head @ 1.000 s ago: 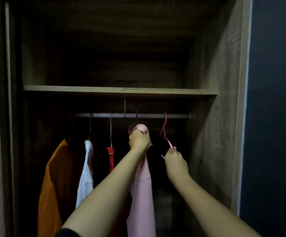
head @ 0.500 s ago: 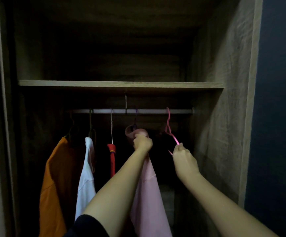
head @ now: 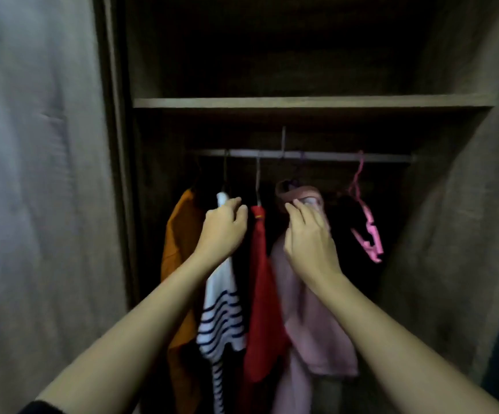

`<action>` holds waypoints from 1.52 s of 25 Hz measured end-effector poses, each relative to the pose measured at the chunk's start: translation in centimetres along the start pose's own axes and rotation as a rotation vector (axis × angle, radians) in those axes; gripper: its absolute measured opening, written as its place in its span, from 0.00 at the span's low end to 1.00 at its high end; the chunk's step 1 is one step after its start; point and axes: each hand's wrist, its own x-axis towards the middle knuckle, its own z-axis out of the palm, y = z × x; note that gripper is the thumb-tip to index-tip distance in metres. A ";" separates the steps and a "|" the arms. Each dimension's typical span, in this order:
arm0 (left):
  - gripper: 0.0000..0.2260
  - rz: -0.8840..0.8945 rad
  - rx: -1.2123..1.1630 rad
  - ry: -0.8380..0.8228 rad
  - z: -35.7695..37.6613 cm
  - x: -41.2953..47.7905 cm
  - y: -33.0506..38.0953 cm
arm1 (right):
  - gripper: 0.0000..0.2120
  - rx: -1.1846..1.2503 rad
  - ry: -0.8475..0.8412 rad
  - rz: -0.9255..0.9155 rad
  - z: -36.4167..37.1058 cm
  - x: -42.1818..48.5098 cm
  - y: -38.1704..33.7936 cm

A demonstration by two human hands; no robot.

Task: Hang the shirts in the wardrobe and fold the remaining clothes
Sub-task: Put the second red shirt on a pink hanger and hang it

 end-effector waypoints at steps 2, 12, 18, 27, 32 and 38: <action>0.18 0.030 0.106 0.027 -3.9 -3.6 -4.4 | 0.24 0.094 -0.042 -0.084 3.0 -1.7 -4.5; 0.25 -0.462 0.647 -0.095 -26.7 -27.2 -29.1 | 0.19 0.508 -0.445 -0.466 16.2 -15.6 -33.3; 0.19 -0.841 0.753 0.075 -39.4 -36.0 -37.5 | 0.25 0.561 -0.775 -0.590 21.3 -21.9 -46.4; 0.23 -1.063 0.792 -0.046 -44.9 -41.4 -45.1 | 0.29 0.369 -1.042 -0.577 26.2 -28.8 -56.6; 0.22 -1.228 0.869 -0.107 -46.0 -41.4 -46.4 | 0.28 0.335 -1.101 -0.419 26.6 -28.9 -59.0; 0.23 -1.094 0.557 0.164 -45.8 -41.4 -46.2 | 0.10 0.430 -1.080 -0.381 25.1 -28.3 -57.7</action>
